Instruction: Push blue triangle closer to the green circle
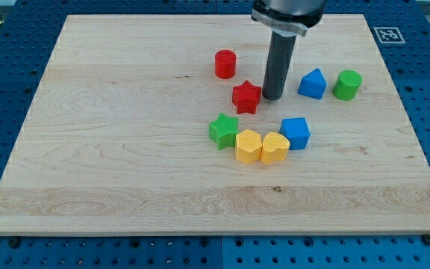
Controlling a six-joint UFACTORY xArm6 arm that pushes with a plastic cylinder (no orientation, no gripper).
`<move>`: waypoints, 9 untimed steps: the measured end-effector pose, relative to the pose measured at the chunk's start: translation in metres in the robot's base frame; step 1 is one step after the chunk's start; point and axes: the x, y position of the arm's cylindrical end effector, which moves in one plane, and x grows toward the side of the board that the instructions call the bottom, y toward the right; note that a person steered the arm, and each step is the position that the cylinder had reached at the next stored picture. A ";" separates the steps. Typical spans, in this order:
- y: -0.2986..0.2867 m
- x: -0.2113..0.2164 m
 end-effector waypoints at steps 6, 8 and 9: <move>0.053 -0.020; 0.057 -0.020; 0.032 -0.011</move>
